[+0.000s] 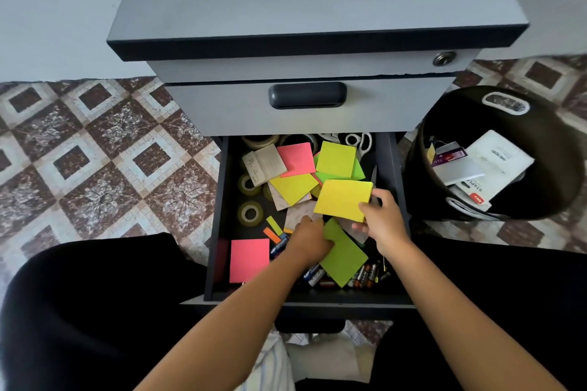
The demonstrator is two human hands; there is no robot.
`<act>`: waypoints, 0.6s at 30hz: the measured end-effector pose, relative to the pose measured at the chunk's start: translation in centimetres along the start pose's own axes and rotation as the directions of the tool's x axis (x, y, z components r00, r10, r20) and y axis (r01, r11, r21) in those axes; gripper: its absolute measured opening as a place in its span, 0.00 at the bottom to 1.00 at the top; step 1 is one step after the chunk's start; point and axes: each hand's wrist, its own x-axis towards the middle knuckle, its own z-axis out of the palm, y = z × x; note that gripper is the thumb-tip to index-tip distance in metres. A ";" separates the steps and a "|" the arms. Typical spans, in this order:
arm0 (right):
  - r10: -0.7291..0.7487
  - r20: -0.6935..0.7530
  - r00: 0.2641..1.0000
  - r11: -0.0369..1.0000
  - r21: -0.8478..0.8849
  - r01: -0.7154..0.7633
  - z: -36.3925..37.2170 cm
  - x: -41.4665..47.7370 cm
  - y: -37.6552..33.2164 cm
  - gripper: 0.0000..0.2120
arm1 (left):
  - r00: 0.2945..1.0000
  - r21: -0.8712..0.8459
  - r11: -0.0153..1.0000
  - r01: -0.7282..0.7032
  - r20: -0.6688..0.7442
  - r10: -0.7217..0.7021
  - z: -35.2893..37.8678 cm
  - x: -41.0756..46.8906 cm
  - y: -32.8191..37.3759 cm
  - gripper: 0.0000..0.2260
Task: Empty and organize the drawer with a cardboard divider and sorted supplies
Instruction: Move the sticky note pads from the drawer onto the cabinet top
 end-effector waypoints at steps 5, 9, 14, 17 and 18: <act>0.056 0.074 0.996 0.985 0.161 -0.067 -0.5 -0.4 -0.2 0.18 | 0.988 -0.476 0.874 0.100 -0.055 -0.144 -2.3 -0.1 -1.6 0.04; 0.065 0.165 0.984 0.981 0.168 -0.093 -0.3 -1.1 -0.4 0.21 | 0.969 -0.868 0.486 0.099 -0.026 -0.244 -4.0 -0.9 -2.5 0.04; -0.027 0.124 0.992 0.999 -0.019 0.029 0.7 -2.3 0.5 0.20 | 0.973 -0.979 0.200 0.042 -0.006 -0.230 -5.1 -2.3 -1.7 0.10; -0.107 0.132 0.986 0.986 -0.115 0.122 1.1 -3.0 0.4 0.16 | 0.975 -0.965 0.259 0.032 -0.027 -0.222 -4.9 -2.4 -1.5 0.08; -0.119 0.142 0.983 0.982 -0.128 0.137 1.2 -3.3 0.3 0.16 | 0.973 -0.958 0.284 0.032 -0.035 -0.229 -4.8 -2.4 -1.4 0.08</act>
